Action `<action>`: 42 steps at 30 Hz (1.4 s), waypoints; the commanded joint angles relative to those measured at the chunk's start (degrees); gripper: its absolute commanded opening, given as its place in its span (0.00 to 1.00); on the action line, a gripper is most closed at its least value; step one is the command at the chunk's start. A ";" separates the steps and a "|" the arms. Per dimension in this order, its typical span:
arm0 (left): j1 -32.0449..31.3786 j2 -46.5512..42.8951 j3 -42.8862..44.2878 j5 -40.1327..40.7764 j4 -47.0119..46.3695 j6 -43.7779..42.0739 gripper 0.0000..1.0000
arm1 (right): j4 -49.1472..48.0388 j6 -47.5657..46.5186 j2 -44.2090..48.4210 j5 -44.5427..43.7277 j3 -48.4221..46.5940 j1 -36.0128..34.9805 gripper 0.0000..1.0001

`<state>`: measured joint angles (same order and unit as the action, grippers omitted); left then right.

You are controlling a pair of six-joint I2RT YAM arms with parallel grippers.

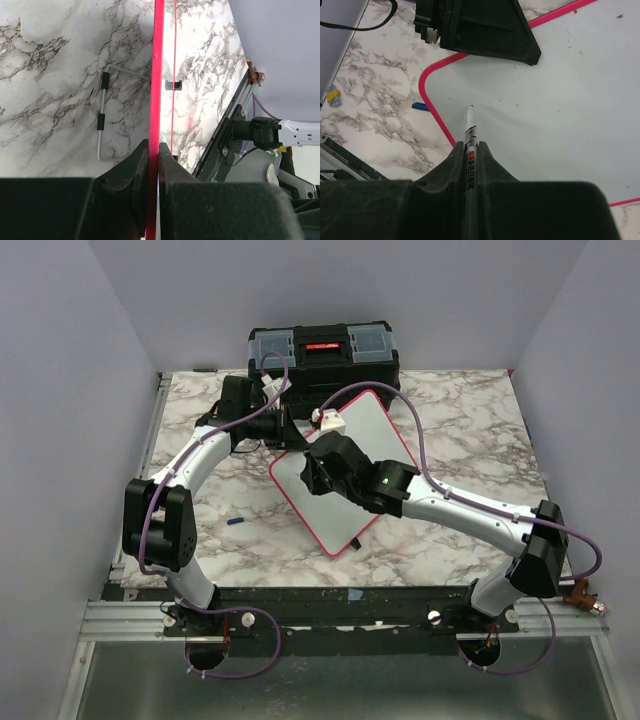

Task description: Write a sentence on the whiteboard

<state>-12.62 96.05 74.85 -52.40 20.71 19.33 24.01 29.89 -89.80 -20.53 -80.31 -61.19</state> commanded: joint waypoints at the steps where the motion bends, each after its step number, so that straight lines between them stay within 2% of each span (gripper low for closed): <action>1: -0.28 -2.48 0.85 2.77 -1.24 -2.02 0.00 | -1.02 -0.38 -1.80 -3.84 -2.78 -0.53 0.01; 20: -0.52 -2.82 0.87 2.66 -1.19 -2.02 0.00 | -0.73 -0.30 -4.88 -5.07 -3.17 -0.55 0.01; 35: -0.56 -2.80 0.94 2.68 -1.02 -2.01 0.00 | -0.37 4.60 -0.61 -1.59 4.96 -0.55 0.01; 42: -0.65 -2.71 1.00 2.79 -0.95 -1.93 0.00 | 0.81 5.16 1.08 -1.01 4.45 -0.51 0.01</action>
<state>-12.88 95.77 74.85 -51.88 21.06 18.59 22.70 33.93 -90.19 -22.76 -76.29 -61.45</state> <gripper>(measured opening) 0.106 0.120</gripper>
